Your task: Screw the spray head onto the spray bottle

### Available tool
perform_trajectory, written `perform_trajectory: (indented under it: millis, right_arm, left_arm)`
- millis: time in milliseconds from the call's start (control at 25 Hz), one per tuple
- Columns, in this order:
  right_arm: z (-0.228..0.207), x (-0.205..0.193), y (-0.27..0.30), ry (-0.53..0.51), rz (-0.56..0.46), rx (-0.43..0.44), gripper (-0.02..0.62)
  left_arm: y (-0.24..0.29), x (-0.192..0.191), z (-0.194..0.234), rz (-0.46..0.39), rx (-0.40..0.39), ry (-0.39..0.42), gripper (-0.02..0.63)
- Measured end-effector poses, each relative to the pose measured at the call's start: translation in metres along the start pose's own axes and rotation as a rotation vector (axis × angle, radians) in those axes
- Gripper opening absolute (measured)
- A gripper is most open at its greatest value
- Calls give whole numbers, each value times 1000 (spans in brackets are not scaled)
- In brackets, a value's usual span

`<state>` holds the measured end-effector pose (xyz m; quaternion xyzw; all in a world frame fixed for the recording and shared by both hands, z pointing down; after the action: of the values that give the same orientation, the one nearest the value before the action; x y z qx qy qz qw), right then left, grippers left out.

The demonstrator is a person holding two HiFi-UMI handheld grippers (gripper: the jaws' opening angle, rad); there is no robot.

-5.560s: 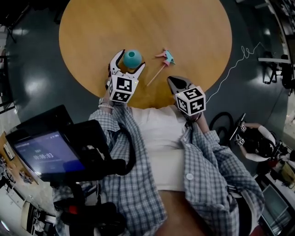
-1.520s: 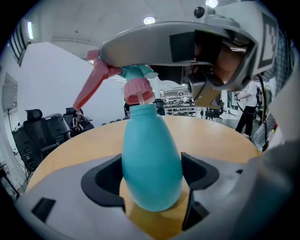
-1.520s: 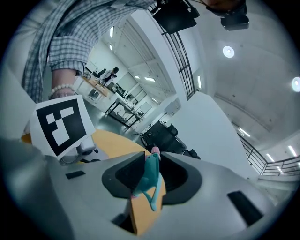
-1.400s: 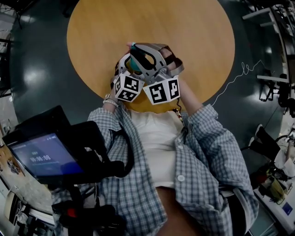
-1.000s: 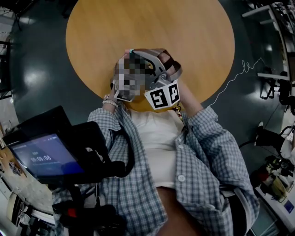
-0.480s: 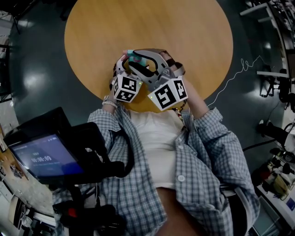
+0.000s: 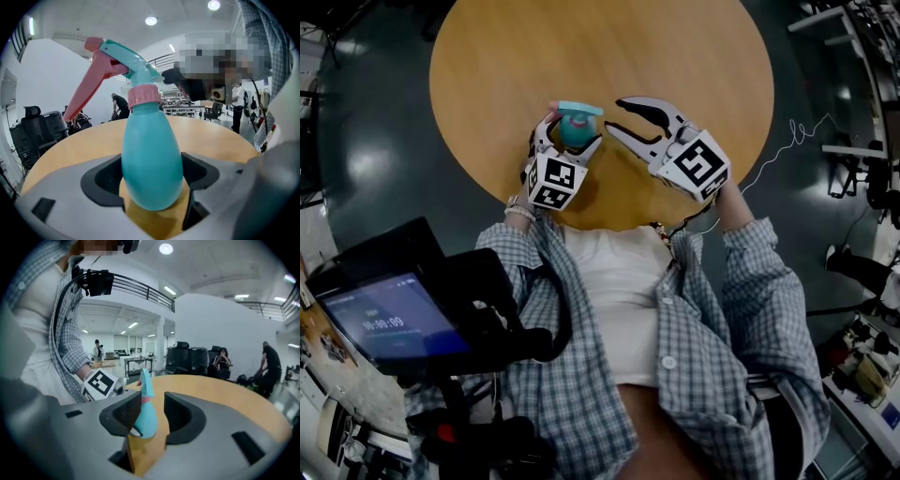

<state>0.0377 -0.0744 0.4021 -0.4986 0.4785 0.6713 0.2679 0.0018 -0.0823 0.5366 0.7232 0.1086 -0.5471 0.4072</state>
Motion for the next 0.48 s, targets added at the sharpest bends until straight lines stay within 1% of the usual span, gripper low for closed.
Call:
perform_trajectory:
  millis: [40, 120, 200, 280, 480]
  right_arm:
    - [1, -5, 2, 2, 34, 48, 141]
    - [6, -14, 9, -50, 124, 143, 145]
    - [12, -20, 18, -112, 204, 225, 185]
    - [18, -18, 28, -137, 234, 294, 198]
    - [38, -15, 45, -186, 258, 453, 198]
  left_arm:
    - [-1, 0, -1, 0, -5, 2, 393]
    - [-3, -1, -2, 1, -16, 8, 391]
    - [-5, -1, -4, 1, -28, 15, 391]
    - [-8, -2, -5, 1, -35, 23, 393]
    - [-11, -3, -9, -1, -66, 43, 393]
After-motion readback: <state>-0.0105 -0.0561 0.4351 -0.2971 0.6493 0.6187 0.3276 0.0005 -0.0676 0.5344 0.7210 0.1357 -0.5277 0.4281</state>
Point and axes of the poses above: the fingertips, and each gripper's own axes: y forward along the fingers, z to its left, x out of its top, the point moved 1 cm from there along -y, backward along the fingers, and after that the axes turned 1 degree about x, right-handed, at the moved point
